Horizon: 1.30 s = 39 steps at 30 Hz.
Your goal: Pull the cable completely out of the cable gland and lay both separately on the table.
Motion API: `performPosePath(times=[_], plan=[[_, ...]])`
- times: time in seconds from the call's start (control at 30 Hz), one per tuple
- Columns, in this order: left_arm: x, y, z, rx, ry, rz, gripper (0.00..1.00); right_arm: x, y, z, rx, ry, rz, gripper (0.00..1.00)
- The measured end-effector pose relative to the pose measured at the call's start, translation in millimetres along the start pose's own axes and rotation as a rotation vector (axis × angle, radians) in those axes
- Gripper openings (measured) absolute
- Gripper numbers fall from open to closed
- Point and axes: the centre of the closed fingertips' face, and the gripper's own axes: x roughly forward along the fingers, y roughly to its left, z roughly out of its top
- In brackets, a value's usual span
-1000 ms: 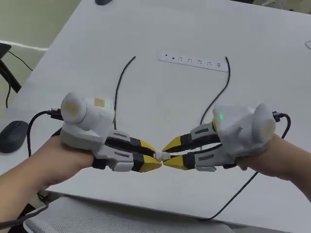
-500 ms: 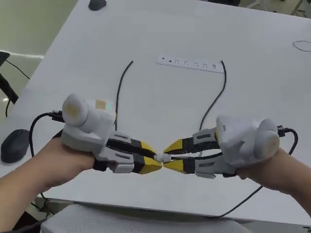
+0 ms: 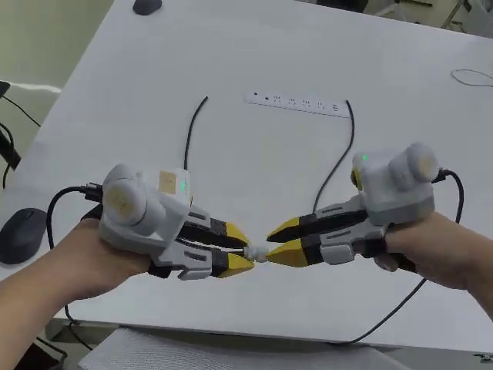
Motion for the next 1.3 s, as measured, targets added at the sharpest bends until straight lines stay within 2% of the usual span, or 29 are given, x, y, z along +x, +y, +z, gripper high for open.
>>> performPosePath(times=[0.13,0.23,0.3,0.33,0.43,0.7,0.83,0.93,1.0,1.03,1.1,1.17,1.3], plan=[[-2.6,3.3,0.5,0.015,-0.002,-0.001,0.14,6.6,-0.8,0.5,0.073,-0.01,0.056,0.18],[-4.2,5.9,1.8,0.012,-0.01,-0.005,0.14,10.3,-5.9,1.2,0.077,-0.017,0.055,0.15],[-4.2,6.0,2.0,0.007,-0.01,-0.008,0.14,12.4,-3.2,3.8,0.088,-0.03,0.076,0.14],[-4.3,6.3,2.3,0.007,-0.012,-0.008,0.14,13.2,-0.6,2.4,0.108,-0.02,0.098,0.14],[-4.2,6.7,3.3,-0.006,-0.017,-0.013,0.14,16.5,0.3,-2.2,0.09,0.007,0.099,0.12],[-3.0,7.4,-1.7,-0.02,-0.003,-0.019,0.14,17.3,1.7,-1.4,0.049,-0.005,0.088,0.09],[-2.5,6.5,-2.6,-0.04,-0.007,-0.027,0.14,16.7,1.7,-2.3,-0.076,0.007,0.053,0.08],[-1.9,5.6,-4.2,-0.058,-0.004,-0.034,0.14,16.8,0.0,-4.1,-0.223,0.029,0.007,0.08],[-2.1,5.6,-4.6,-0.073,-0.005,-0.036,0.14,17.4,0.7,-4.0,-0.265,0.035,-0.019,0.08],[-2.5,5.5,-4.4,-0.088,-0.007,-0.037,0.14,17.7,1.1,-3.3,-0.329,0.04,-0.039,0.08],[-3.6,6.6,-4.5,-0.115,-0.015,-0.037,0.14,18.0,1.0,-2.5,-0.394,0.045,-0.076,0.08],[-5.0,8.1,-5.0,-0.184,-0.02,-0.03,0.14,17.8,-4.2,-1.6,-0.483,0.048,-0.133,0.08],[-7.5,7.6,-5.6,-0.194,-0.03,-0.032,0.14,20.2,-1.5,-0.6,-0.645,0.076,-0.234,0.08]])
